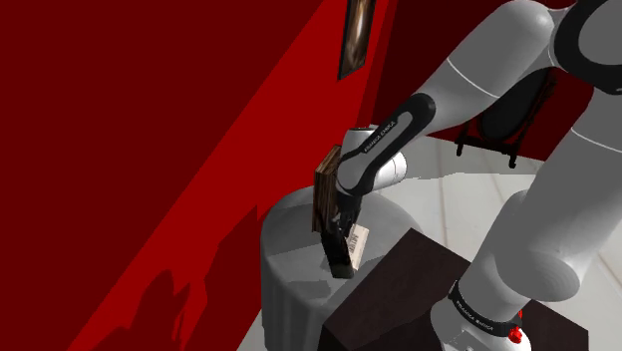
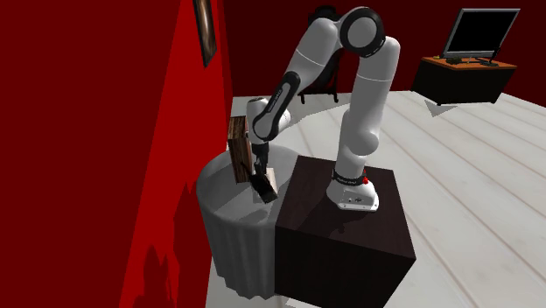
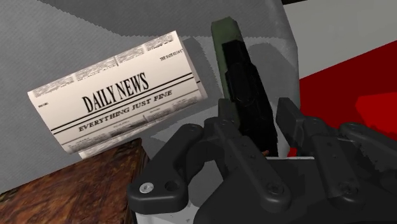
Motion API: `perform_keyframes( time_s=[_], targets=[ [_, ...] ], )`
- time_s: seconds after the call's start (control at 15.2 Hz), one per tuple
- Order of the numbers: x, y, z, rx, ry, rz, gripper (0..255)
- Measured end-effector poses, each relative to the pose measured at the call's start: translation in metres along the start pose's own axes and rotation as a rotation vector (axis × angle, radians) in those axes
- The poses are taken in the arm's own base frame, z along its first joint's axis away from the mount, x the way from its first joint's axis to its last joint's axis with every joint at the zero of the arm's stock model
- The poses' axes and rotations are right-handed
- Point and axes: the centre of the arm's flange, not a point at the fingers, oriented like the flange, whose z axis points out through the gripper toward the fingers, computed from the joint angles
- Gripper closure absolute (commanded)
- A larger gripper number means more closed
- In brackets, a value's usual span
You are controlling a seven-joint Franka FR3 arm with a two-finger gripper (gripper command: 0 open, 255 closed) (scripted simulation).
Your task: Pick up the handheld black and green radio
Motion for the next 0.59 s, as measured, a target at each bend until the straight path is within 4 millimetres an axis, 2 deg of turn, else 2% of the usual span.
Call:
perform_keyframes(
  time_s=[0.59],
  targets=[
    [-0.005, -0.007, -0.046, 0.0, 0.0, 0.0, 255]
  ],
)
